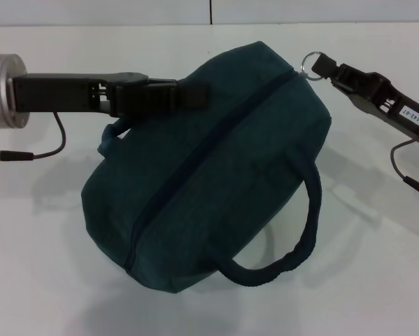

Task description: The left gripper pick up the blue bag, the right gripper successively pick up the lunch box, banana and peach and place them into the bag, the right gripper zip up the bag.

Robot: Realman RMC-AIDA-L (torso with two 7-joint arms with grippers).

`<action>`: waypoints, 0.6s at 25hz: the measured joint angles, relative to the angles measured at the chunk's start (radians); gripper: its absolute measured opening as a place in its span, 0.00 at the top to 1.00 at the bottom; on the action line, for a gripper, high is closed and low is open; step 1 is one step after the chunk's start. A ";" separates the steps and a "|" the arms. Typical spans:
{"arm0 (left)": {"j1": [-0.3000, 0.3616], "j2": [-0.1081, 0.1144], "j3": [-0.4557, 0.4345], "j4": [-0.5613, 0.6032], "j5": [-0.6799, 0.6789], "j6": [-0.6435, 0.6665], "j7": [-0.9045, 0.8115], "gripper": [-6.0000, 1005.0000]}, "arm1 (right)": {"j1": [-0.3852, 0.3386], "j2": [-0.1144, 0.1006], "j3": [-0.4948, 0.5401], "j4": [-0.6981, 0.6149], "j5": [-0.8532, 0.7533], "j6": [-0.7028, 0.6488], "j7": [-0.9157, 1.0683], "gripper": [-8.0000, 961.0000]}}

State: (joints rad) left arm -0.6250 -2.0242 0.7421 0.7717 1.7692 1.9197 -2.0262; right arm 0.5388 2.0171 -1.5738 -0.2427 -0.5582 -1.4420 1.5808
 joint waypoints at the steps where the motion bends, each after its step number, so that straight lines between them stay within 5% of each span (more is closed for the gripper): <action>1: 0.001 0.001 -0.001 0.000 -0.003 -0.001 0.000 0.94 | 0.001 0.000 0.000 0.000 -0.002 0.000 -0.001 0.90; 8: 0.002 -0.002 -0.004 0.000 -0.008 -0.055 -0.005 0.94 | 0.005 -0.002 -0.003 0.000 -0.005 -0.008 -0.003 0.90; 15: -0.008 -0.010 0.002 -0.003 -0.003 -0.149 -0.004 0.94 | -0.015 -0.017 0.051 0.026 0.001 0.010 0.021 0.69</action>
State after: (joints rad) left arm -0.6325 -2.0338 0.7441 0.7690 1.7661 1.7704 -2.0304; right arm 0.5243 2.0004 -1.5233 -0.2162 -0.5577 -1.4316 1.6018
